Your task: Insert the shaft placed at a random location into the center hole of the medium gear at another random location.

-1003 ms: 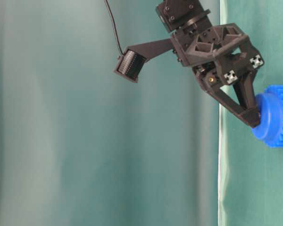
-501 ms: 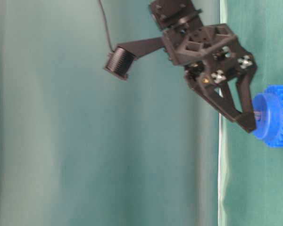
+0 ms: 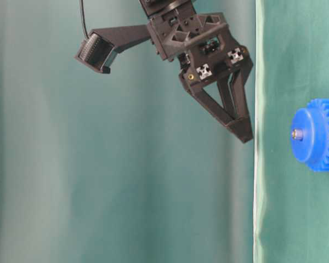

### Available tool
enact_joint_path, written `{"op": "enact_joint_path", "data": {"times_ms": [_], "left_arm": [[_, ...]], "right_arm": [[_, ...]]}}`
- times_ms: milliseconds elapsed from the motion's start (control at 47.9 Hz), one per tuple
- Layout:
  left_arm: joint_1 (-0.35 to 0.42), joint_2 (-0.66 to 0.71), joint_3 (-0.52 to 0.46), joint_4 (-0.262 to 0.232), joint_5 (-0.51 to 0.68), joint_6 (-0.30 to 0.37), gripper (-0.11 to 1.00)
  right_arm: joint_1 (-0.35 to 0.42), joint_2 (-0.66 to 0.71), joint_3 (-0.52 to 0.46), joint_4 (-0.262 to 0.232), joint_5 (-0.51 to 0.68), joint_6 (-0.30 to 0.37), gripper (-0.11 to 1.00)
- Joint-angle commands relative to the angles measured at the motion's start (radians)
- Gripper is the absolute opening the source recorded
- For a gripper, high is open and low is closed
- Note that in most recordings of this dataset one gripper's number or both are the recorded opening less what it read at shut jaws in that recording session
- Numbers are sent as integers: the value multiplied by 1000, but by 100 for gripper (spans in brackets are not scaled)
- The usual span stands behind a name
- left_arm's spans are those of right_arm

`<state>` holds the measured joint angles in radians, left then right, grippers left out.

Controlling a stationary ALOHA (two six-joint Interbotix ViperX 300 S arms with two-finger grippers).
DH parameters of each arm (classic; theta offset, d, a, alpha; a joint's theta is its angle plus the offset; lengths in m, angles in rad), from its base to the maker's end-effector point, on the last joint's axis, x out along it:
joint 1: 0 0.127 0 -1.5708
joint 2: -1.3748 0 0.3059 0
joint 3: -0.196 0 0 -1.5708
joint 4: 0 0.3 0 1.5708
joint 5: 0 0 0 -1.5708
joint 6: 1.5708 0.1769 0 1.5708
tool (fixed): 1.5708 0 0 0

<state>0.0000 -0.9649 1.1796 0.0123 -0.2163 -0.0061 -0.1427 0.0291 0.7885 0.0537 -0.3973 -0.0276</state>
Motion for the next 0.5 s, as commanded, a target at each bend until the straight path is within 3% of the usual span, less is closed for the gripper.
{"op": "enact_joint_path", "data": {"times_ms": [0,480], "left_arm": [[0,5,-26,2,-5,-2,0],[0,5,-26,2,-5,-6,0]], "right_arm": [[0,-31,-5,0,5,-8,86],[-2,-204,144,3,18,-2,86]]}}
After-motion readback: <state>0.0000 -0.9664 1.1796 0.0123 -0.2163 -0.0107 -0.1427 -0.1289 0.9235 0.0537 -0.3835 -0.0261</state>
